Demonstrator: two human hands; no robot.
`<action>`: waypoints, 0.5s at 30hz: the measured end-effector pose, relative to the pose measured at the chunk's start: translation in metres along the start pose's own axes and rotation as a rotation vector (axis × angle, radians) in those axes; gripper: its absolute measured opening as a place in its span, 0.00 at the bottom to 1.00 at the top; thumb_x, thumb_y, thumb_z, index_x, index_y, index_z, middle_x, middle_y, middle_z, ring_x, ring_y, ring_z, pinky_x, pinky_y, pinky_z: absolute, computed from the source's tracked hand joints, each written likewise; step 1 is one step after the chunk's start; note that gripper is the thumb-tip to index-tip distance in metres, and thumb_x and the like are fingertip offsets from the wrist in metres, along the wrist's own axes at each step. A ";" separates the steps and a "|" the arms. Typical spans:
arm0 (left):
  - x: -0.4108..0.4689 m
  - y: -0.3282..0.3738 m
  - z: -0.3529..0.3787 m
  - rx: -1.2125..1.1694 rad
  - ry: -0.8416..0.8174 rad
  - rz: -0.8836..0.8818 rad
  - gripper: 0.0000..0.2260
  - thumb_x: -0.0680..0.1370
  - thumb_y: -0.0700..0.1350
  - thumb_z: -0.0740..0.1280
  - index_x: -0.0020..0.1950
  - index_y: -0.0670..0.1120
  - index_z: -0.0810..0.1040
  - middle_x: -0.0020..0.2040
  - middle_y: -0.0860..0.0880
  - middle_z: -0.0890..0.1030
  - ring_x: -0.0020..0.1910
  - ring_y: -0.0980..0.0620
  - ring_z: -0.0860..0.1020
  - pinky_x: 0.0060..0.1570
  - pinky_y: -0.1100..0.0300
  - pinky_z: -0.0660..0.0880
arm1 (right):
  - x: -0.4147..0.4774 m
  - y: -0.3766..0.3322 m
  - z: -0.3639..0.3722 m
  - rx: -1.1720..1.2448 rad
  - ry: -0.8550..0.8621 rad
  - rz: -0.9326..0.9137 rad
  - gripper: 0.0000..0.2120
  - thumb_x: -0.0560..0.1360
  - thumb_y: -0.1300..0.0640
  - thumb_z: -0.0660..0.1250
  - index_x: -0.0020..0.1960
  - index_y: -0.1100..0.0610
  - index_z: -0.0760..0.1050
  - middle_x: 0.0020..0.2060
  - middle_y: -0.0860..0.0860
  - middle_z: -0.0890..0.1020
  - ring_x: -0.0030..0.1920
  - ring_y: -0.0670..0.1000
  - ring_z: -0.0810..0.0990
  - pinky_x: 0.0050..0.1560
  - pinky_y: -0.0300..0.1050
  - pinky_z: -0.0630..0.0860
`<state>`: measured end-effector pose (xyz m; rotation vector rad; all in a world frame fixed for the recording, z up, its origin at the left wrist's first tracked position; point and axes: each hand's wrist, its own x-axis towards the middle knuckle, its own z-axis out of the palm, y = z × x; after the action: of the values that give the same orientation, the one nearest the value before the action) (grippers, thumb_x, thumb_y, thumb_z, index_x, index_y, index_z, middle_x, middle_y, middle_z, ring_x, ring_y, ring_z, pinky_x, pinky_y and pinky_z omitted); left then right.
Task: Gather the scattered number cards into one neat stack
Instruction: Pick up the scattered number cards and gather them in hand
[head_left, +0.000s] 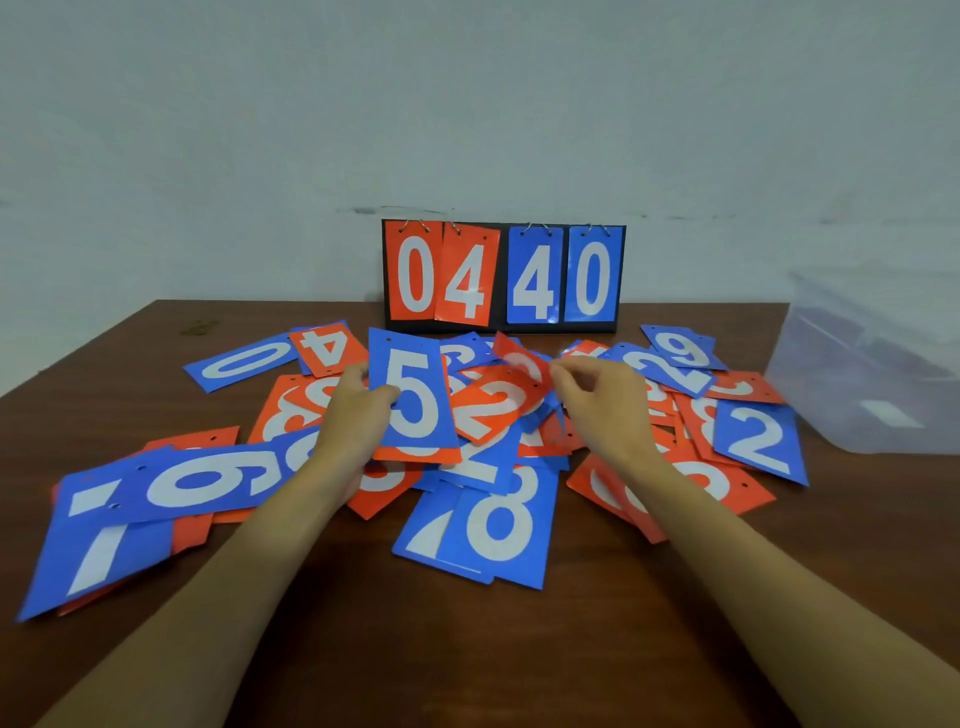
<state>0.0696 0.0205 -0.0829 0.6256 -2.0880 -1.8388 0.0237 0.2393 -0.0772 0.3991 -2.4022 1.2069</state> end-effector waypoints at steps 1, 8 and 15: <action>-0.001 0.001 0.002 -0.011 -0.022 -0.017 0.20 0.80 0.44 0.64 0.72 0.47 0.66 0.59 0.45 0.80 0.44 0.50 0.82 0.41 0.53 0.81 | -0.002 -0.004 0.000 0.036 0.012 -0.031 0.10 0.78 0.57 0.64 0.53 0.57 0.83 0.44 0.48 0.84 0.42 0.42 0.79 0.46 0.32 0.75; -0.008 0.005 0.001 -0.289 -0.223 -0.235 0.20 0.77 0.56 0.66 0.64 0.46 0.75 0.55 0.43 0.84 0.53 0.43 0.82 0.58 0.41 0.76 | -0.021 -0.026 0.020 -0.058 -0.440 -0.541 0.10 0.77 0.61 0.66 0.55 0.59 0.82 0.50 0.51 0.85 0.53 0.45 0.79 0.53 0.24 0.68; -0.001 0.002 -0.013 -0.198 -0.212 -0.126 0.17 0.75 0.36 0.70 0.63 0.44 0.74 0.56 0.44 0.82 0.52 0.44 0.82 0.53 0.45 0.79 | 0.007 -0.017 0.032 -0.092 -0.260 -0.120 0.13 0.78 0.51 0.64 0.57 0.55 0.80 0.55 0.50 0.82 0.50 0.40 0.77 0.53 0.30 0.71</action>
<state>0.0762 0.0100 -0.0787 0.5440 -1.9947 -2.2372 0.0172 0.2030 -0.0791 0.6992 -2.5967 1.0417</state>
